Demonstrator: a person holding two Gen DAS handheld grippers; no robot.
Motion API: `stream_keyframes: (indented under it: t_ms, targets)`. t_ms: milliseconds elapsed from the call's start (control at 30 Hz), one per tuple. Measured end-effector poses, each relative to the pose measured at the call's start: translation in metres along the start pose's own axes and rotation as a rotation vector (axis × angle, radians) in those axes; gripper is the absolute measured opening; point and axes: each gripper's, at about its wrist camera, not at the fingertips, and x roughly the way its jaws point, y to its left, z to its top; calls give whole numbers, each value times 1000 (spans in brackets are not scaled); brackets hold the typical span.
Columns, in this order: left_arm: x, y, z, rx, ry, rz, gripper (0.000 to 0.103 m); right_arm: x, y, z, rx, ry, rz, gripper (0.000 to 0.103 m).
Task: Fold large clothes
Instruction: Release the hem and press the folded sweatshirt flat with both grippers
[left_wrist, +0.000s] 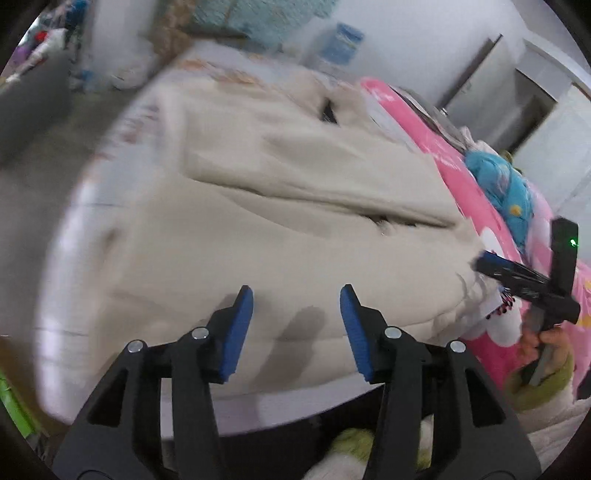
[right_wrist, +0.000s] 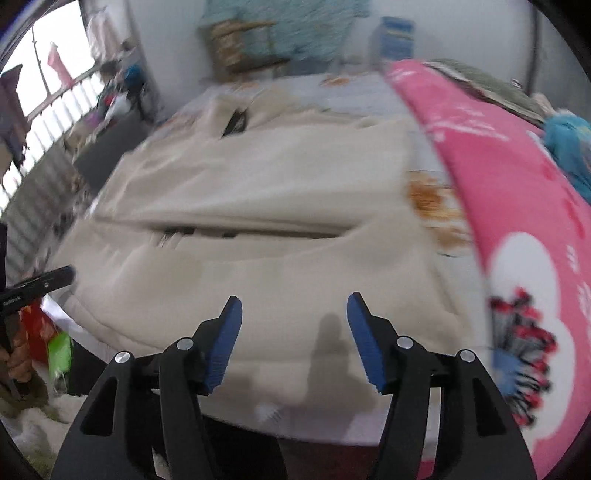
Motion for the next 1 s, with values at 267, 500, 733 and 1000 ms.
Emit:
stream_keyframes:
  t_ms: [267, 500, 733, 1000]
  targets:
    - [29, -47, -7, 311, -64, 313, 17, 31, 18, -1, -58, 33, -64, 41]
    - [10, -50, -7, 349, -113, 321, 1, 26, 27, 2, -88, 14, -79, 4]
    - [-25, -60, 14, 372, -278, 335, 1, -15, 23, 21, -26, -144, -92, 3]
    - [38, -49, 2, 391, -170, 404, 2, 44, 21, 11, -27, -88, -154, 3]
